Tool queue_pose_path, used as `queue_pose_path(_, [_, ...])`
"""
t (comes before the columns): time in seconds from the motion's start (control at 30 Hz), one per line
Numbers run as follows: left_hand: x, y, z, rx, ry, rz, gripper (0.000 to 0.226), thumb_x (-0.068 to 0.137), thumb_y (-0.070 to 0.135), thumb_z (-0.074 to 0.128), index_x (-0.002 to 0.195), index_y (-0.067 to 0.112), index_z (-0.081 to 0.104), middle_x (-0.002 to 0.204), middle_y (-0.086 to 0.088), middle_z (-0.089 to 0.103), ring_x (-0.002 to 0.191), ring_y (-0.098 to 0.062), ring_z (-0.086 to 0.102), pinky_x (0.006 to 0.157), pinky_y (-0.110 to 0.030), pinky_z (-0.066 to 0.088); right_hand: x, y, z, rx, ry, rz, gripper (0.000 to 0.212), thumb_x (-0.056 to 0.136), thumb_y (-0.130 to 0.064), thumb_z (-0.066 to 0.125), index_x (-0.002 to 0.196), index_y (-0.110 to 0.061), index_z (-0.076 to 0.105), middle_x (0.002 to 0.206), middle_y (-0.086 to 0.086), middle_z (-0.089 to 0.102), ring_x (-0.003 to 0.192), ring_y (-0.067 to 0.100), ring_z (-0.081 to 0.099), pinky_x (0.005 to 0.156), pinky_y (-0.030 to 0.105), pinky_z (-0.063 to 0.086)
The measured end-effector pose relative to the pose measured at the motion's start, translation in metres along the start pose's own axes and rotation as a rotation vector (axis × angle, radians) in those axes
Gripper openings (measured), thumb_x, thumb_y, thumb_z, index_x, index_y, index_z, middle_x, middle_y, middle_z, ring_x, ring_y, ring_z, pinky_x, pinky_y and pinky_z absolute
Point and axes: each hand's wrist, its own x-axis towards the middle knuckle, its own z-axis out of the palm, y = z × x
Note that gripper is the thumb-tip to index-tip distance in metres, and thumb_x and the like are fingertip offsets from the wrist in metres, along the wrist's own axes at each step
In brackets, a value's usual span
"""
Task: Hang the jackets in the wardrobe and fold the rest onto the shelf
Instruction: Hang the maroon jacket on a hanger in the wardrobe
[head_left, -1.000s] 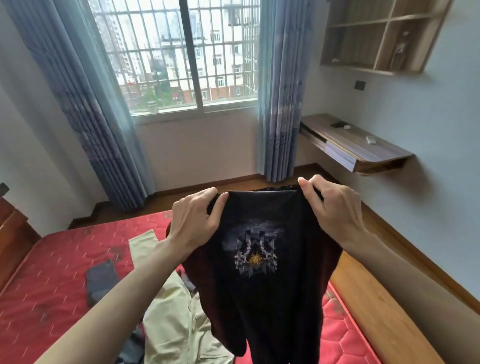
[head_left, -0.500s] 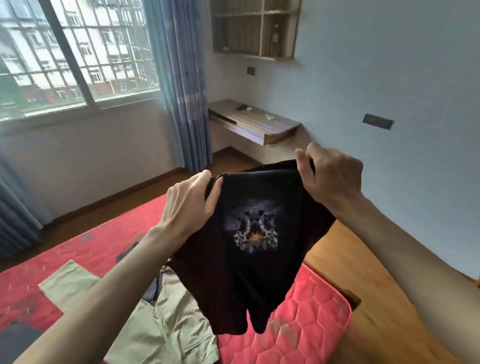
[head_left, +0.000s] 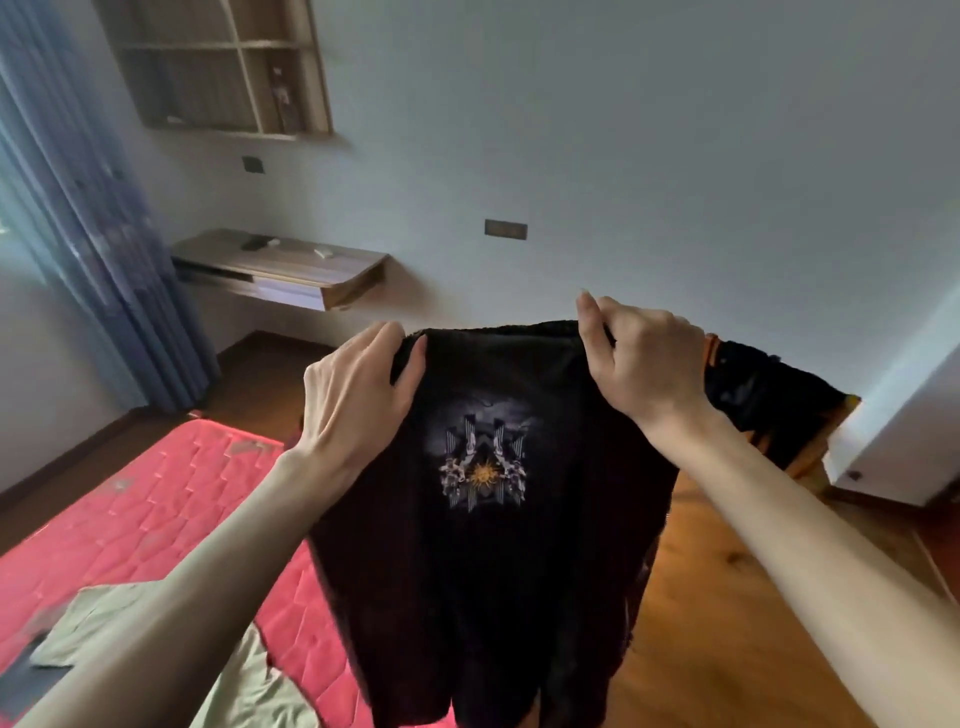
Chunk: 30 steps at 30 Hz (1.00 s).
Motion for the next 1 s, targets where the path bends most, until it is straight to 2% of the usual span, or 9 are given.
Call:
queue_pose_path(0.13, [-0.003, 0.062, 0.022, -0.129, -0.067, 0.031, 0.038, 0.106, 0.036, 0.054, 0.078, 0.014, 0.041, 0.065, 0.001, 0.048, 0.053, -0.035, 0.047, 0.049, -0.039, 0.041, -0.032, 0.044, -0.054, -0.12, 0.0, 0.057, 0.051, 0.108, -0.037, 0.043, 0.06, -0.019, 0.04, 0.045, -0.007, 0.03, 0.035, 0.027, 0.04, 0.045, 0.019, 0.013])
queue_pose_path(0.27, [-0.01, 0.122, 0.039, -0.269, -0.141, 0.078, 0.039, 0.105, 0.034, 0.057, 0.075, 0.014, 0.041, 0.061, 0.0, 0.048, 0.053, -0.039, 0.048, 0.051, -0.037, 0.037, -0.064, 0.081, -0.107, -0.206, -0.021, 0.167, 0.054, 0.109, -0.036, 0.041, 0.059, -0.016, 0.047, 0.044, 0.002, 0.048, 0.036, 0.032, 0.049, 0.046, 0.023, 0.023])
queue_pose_path(0.37, [-0.015, 0.165, 0.044, -0.379, -0.189, 0.123, 0.041, 0.106, 0.031, 0.056, 0.074, 0.011, 0.04, 0.061, -0.001, 0.045, 0.053, -0.036, 0.045, 0.05, -0.04, 0.037, -0.082, 0.097, -0.15, -0.263, -0.063, 0.248, 0.05, 0.109, -0.035, 0.036, 0.061, -0.021, 0.039, 0.044, 0.003, 0.048, 0.038, 0.035, 0.051, 0.047, 0.025, 0.026])
queue_pose_path(0.5, [-0.019, 0.221, 0.045, -0.523, -0.207, 0.216, 0.041, 0.107, 0.03, 0.054, 0.074, 0.011, 0.038, 0.061, -0.001, 0.041, 0.053, -0.03, 0.041, 0.05, -0.039, 0.033, -0.104, 0.119, -0.212, -0.373, -0.055, 0.303, 0.054, 0.109, -0.033, 0.036, 0.059, -0.014, 0.048, 0.043, 0.007, 0.049, 0.037, 0.037, 0.051, 0.047, 0.024, 0.022])
queue_pose_path(0.57, [-0.024, 0.251, 0.042, -0.578, -0.208, 0.257, 0.041, 0.107, 0.03, 0.053, 0.074, 0.012, 0.037, 0.062, 0.001, 0.039, 0.053, -0.028, 0.04, 0.05, -0.039, 0.032, -0.115, 0.128, -0.248, -0.441, -0.011, 0.313, 0.053, 0.108, -0.026, 0.046, 0.057, -0.011, 0.052, 0.041, 0.008, 0.049, 0.034, 0.036, 0.049, 0.047, 0.02, 0.014])
queue_pose_path(0.63, [-0.032, 0.281, 0.038, -0.596, -0.2, 0.302, 0.041, 0.107, 0.031, 0.053, 0.074, 0.014, 0.036, 0.063, 0.003, 0.038, 0.053, -0.027, 0.039, 0.052, -0.037, 0.029, -0.127, 0.134, -0.284, -0.473, 0.005, 0.327, 0.051, 0.105, -0.021, 0.053, 0.056, -0.012, 0.047, 0.041, 0.01, 0.049, 0.033, 0.037, 0.047, 0.047, 0.021, 0.022])
queue_pose_path(0.8, [-0.052, 0.354, 0.032, -0.673, -0.16, 0.405, 0.038, 0.109, 0.03, 0.051, 0.077, 0.016, 0.037, 0.067, 0.005, 0.038, 0.054, -0.024, 0.038, 0.052, -0.034, 0.027, -0.157, 0.143, -0.365, -0.568, -0.036, 0.415, 0.051, 0.11, -0.036, 0.035, 0.062, -0.018, 0.041, 0.046, 0.012, 0.051, 0.041, 0.042, 0.051, 0.045, 0.035, 0.04])
queue_pose_path(0.93, [-0.067, 0.407, 0.033, -0.744, -0.194, 0.398, 0.038, 0.109, 0.037, 0.046, 0.077, 0.018, 0.037, 0.066, 0.008, 0.038, 0.052, -0.014, 0.038, 0.05, -0.032, 0.024, -0.175, 0.152, -0.416, -0.665, -0.025, 0.433, 0.05, 0.111, -0.033, 0.043, 0.063, -0.019, 0.039, 0.046, -0.001, 0.038, 0.04, 0.038, 0.051, 0.045, 0.03, 0.034])
queue_pose_path(1.0, [-0.072, 0.433, 0.034, -0.781, -0.213, 0.414, 0.037, 0.108, 0.038, 0.046, 0.077, 0.025, 0.033, 0.065, 0.011, 0.037, 0.054, -0.008, 0.042, 0.049, -0.024, 0.022, -0.183, 0.157, -0.439, -0.709, -0.017, 0.448, 0.051, 0.11, -0.033, 0.045, 0.062, -0.018, 0.041, 0.046, -0.003, 0.035, 0.039, 0.037, 0.05, 0.046, 0.028, 0.03])
